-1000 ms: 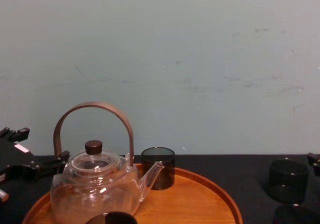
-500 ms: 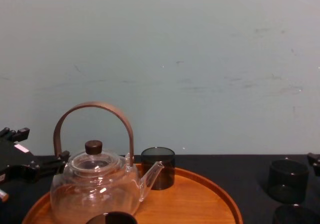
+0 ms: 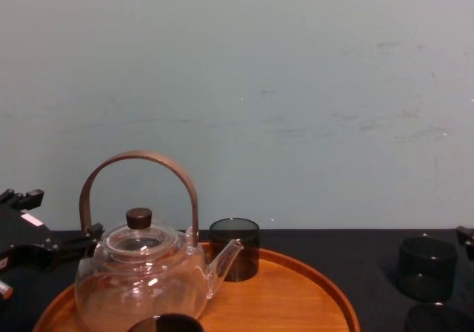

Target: Pick up the glass from the table and place it on the tray.

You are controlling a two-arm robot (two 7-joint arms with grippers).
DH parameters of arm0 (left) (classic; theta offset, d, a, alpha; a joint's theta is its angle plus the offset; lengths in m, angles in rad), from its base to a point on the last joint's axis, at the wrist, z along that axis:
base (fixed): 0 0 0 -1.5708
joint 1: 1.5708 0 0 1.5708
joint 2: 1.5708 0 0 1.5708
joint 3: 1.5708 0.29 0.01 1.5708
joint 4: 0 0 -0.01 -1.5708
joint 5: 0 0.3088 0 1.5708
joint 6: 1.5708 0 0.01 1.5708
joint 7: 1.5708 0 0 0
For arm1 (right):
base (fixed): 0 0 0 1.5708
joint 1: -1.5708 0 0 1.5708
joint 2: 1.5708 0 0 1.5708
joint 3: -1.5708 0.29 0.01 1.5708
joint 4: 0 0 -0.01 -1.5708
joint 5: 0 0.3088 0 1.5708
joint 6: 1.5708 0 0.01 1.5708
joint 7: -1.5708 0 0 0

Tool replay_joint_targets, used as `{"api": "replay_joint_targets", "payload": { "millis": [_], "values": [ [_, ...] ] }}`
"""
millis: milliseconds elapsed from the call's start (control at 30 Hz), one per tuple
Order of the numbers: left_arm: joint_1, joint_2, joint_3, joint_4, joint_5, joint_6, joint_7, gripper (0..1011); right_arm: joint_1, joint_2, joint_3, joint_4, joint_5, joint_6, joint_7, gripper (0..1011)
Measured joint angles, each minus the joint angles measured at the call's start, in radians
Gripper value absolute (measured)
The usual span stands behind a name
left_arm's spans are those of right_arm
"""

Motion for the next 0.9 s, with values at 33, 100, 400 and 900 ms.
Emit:
{"api": "replay_joint_targets", "payload": {
  "millis": [33,100,400,900],
  "values": [
    [0.0,0.0,0.0,0.0,0.0,0.0,0.0,1010,-0.003,0.0,0.004,-0.002,0.006,0.001,0.006,1002],
    [0.0,0.0,0.0,0.0,0.0,0.0,0.0,1009,-0.013,0.001,0.019,-0.01,0.022,0.006,0.021,1002],
    [0.0,0.0,0.0,0.0,0.0,0.0,0.0,1009,-0.08,0.032,0.062,-0.083,0.056,0.003,0.08,1002],
    [0.0,0.0,0.0,0.0,0.0,0.0,0.0,1009,-0.255,0.088,0.108,-0.285,0.042,0.016,0.091,1002]
  ]
}}
